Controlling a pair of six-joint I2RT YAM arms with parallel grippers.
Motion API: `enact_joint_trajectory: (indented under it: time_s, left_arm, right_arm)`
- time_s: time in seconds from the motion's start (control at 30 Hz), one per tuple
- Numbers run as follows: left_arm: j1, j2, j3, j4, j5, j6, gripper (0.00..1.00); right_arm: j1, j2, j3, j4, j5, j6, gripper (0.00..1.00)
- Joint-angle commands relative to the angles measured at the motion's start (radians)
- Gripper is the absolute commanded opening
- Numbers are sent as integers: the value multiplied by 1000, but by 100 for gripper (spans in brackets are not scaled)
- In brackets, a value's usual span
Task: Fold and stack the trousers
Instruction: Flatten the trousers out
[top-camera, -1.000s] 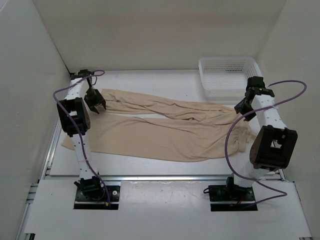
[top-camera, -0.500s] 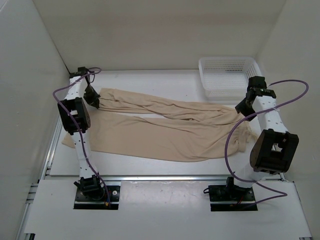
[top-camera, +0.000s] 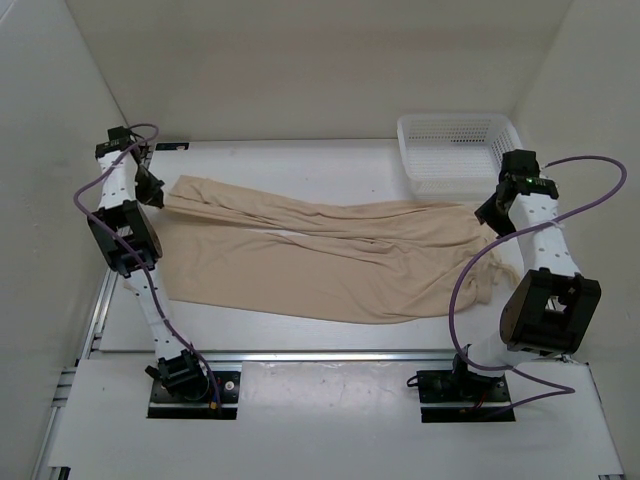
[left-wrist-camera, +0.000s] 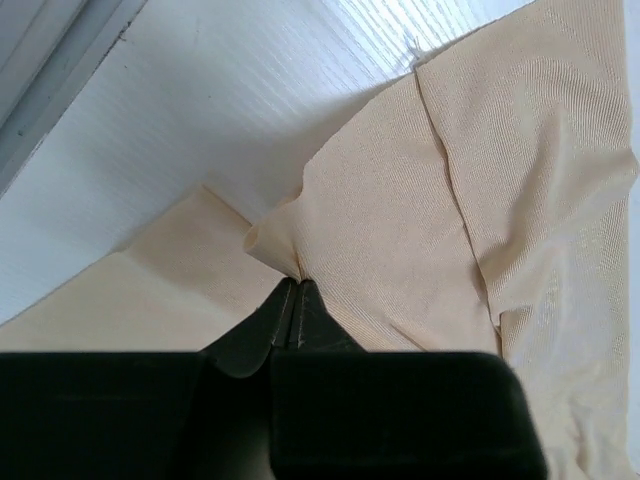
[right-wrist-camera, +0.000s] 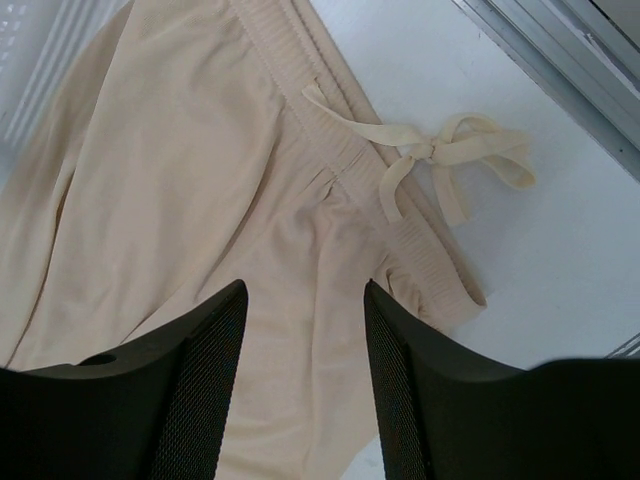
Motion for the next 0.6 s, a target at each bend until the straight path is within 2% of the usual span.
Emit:
enact_joint_trajectory:
  time_s: [0.0, 0.03, 0.07, 0.1, 0.2, 0.33, 0.4, 0.43, 0.47, 0.5, 0.53, 0.57]
  left_arm:
    - [14, -79, 22, 13, 6, 2, 10]
    - [14, -65, 43, 0, 47, 25, 18]
    - [14, -51, 87, -20, 75, 34, 41]
    - [14, -36, 107, -37, 98, 34, 52]
    - [-12, -51, 118, -51, 112, 47, 72]
    - [-42, -106, 86, -39, 103, 56, 73]
    - [-42, -153, 40, -48, 103, 56, 71]
    - [-42, -178, 13, -48, 103, 56, 66]
    - [-53, -206, -65, -31, 112, 56, 52]
    - [-68, -267, -107, 4, 112, 56, 44]
    - [-81, -296, -150, 19, 112, 56, 36]
    - [-107, -322, -190, 36, 129, 56, 26]
  right_arm:
    - [-10, -34, 7, -20, 28, -21, 56]
    - [-19, -34, 7, -20, 28, -21, 56]
    - [-19, -34, 7, -20, 28, -21, 56]
    - [-19, -34, 7, -20, 15, -21, 56]
    - [-19, -23, 16, -20, 2, -30, 56]
    - [-19, -12, 16, -20, -16, -39, 54]
    - [-19, -3, 16, -20, -45, -39, 49]
    - [-9, -3, -5, -8, -56, -39, 40]
    - [13, -3, -14, -8, -73, -48, 35]
    - [28, -3, -25, 6, -90, -49, 29]
    - [49, -3, -45, 18, -105, -49, 19]
    - [98, 9, -45, 18, -129, -59, 15]
